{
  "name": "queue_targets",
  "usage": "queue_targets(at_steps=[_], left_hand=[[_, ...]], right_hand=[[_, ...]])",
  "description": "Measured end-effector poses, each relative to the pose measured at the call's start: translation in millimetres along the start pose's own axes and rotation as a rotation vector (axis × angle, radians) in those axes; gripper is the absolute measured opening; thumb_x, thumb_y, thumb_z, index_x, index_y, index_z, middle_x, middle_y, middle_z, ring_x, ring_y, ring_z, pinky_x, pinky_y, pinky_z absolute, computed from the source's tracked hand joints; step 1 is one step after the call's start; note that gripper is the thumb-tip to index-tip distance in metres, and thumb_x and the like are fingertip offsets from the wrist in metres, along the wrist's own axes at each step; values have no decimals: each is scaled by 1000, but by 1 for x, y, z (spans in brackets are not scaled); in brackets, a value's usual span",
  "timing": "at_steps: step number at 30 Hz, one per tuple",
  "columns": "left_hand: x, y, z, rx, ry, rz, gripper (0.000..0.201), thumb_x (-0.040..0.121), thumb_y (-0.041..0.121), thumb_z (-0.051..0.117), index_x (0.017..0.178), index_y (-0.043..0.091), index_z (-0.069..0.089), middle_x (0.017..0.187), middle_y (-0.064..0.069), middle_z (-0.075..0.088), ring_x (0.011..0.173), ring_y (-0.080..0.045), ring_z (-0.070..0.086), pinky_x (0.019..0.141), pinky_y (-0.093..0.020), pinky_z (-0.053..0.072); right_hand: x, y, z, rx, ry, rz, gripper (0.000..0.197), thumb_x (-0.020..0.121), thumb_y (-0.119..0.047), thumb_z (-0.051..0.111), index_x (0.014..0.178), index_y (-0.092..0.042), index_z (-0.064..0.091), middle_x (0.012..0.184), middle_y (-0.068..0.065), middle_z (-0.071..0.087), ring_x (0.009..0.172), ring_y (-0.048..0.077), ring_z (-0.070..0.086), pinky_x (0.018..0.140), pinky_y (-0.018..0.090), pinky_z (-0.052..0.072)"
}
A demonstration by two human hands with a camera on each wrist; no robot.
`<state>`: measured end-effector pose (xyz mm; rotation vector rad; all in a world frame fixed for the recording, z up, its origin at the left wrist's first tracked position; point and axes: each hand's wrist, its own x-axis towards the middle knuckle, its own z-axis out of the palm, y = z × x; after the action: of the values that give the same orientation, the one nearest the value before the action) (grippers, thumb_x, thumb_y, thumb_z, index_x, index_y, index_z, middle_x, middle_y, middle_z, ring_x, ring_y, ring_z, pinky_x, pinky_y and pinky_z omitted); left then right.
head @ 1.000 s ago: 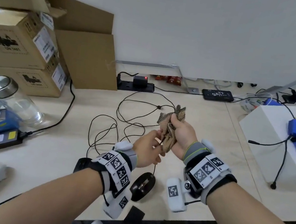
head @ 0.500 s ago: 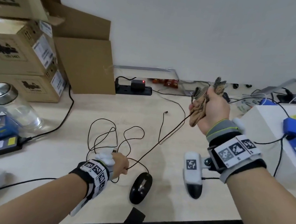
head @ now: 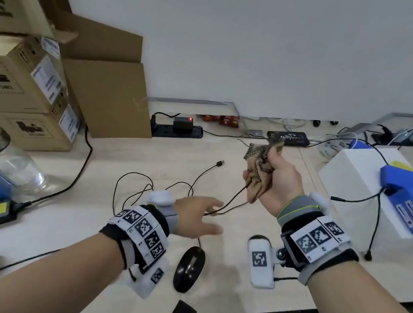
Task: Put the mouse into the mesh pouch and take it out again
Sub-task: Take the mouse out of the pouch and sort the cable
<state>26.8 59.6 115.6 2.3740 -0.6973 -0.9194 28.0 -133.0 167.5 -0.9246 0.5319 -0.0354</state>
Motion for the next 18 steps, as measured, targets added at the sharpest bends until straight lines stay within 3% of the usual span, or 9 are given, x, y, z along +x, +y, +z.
queue_targets(at_steps=[2, 3, 5, 8, 10, 13, 16, 18], left_hand=[[6, 25, 2, -403, 108, 47, 43, 93, 38, 59, 132, 23, 49, 113, 7, 65, 60, -17, 64, 55, -25, 50], [9, 35, 3, -515, 185, 57, 31, 95, 34, 56, 122, 18, 55, 98, 5, 69, 52, -15, 59, 50, -26, 48], [13, 43, 3, -563, 325, 61, 21, 95, 34, 55, 97, 15, 65, 74, 4, 68, 50, -13, 55, 52, -27, 47], [15, 38, 9, -360, 446, 100, 25, 91, 38, 60, 70, 25, 61, 58, 7, 61, 50, -9, 52, 55, -25, 44], [15, 37, 15, -238, 481, 139, 30, 91, 35, 61, 63, 26, 56, 56, 6, 59, 51, -9, 50, 56, -27, 41], [19, 42, 28, -70, 453, 146, 26, 94, 29, 58, 75, 11, 61, 69, -10, 65, 66, -27, 56, 59, -34, 35], [28, 38, 42, 172, 334, 124, 25, 95, 33, 55, 86, 11, 61, 81, -12, 66, 76, -31, 55, 58, -33, 29], [29, 27, 48, 341, 139, 87, 23, 97, 32, 52, 83, 14, 55, 84, -10, 63, 78, -27, 53, 59, -30, 34]], right_hand=[[-8, 6, 3, -32, -79, 11, 25, 102, -28, 41, 102, -12, 59, 79, 7, 66, 64, 18, 58, 62, 33, 51], [-11, 10, 4, -61, -101, 13, 26, 103, -27, 39, 102, -12, 60, 77, 6, 66, 62, 18, 58, 62, 33, 50], [-16, 15, 6, -103, -101, 18, 28, 104, -28, 37, 104, -10, 59, 65, 4, 62, 55, 18, 54, 58, 31, 48], [-18, 13, 6, -138, -18, 54, 31, 103, -32, 39, 96, -9, 59, 48, 5, 47, 45, 21, 43, 53, 29, 41], [-18, 12, 6, -203, 33, 44, 29, 102, -30, 41, 91, -10, 58, 44, 5, 44, 41, 20, 40, 50, 28, 36], [-14, 15, 15, -381, 55, -35, 29, 101, -27, 45, 86, -8, 60, 46, 4, 47, 39, 19, 39, 45, 25, 35], [-15, 8, 27, -497, 46, -124, 26, 100, -22, 45, 85, -8, 60, 51, 2, 52, 36, 12, 42, 43, 23, 35], [-14, -6, 33, -519, 49, -168, 28, 101, -23, 44, 81, -11, 59, 49, 0, 51, 39, 14, 41, 41, 18, 31]])
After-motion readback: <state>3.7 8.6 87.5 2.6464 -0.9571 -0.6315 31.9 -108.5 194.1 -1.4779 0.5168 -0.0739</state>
